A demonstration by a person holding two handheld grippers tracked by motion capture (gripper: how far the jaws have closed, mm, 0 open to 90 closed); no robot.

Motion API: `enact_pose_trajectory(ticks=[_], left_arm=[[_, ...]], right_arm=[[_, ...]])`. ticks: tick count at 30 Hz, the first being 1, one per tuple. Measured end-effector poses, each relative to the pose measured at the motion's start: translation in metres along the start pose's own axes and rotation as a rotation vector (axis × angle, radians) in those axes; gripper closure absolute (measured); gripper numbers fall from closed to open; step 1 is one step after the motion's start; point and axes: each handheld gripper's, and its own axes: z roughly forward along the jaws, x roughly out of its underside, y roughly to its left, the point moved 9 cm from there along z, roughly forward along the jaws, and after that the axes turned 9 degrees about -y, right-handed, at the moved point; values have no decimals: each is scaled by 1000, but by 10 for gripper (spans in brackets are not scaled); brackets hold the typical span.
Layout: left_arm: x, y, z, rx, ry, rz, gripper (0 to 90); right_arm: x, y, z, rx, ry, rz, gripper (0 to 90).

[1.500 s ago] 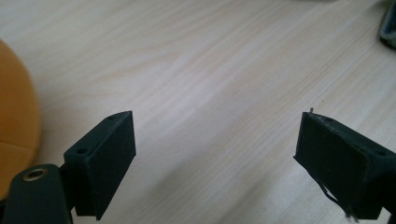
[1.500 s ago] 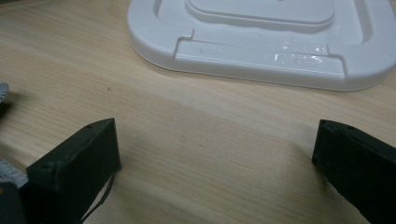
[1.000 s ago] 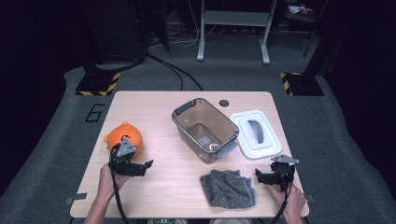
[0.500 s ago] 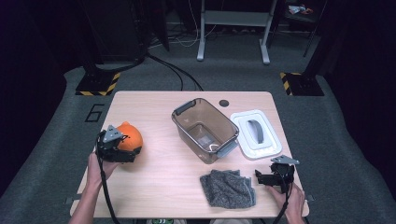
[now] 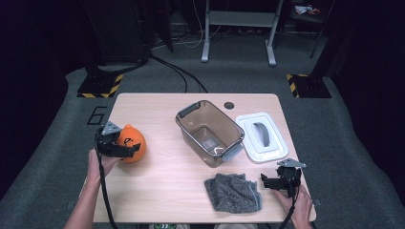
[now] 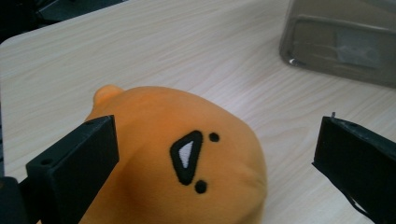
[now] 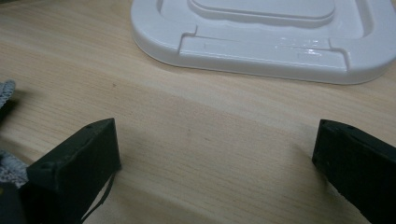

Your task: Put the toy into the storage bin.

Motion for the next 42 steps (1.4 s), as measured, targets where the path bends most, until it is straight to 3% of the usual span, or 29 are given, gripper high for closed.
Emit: enact_pose_trajectory(ticks=[7, 13, 18, 22, 27, 30, 37, 42], left_arm=[[9, 13, 9, -21, 48, -4, 0], [17, 16, 14, -38, 116, 43, 6], [19, 14, 17, -17, 100, 40, 113], [24, 9, 22, -28, 90, 40, 194], [27, 7, 25, -26, 83, 5, 340], [29, 7, 21, -24, 108, 8, 414], [30, 5, 20, -75, 79, -5, 541], [29, 3, 18, -90, 72, 1, 562]], right_arm=[[0, 0, 0, 1, 0, 0, 0], [0, 0, 0, 1, 0, 0, 0], [0, 0, 0, -1, 0, 0, 0], [0, 0, 0, -3, 0, -2, 0], [0, 0, 0, -3, 0, -2, 0], [0, 0, 0, -3, 0, -2, 0], [0, 0, 0, -3, 0, -2, 0], [0, 0, 0, -3, 0, -1, 0]])
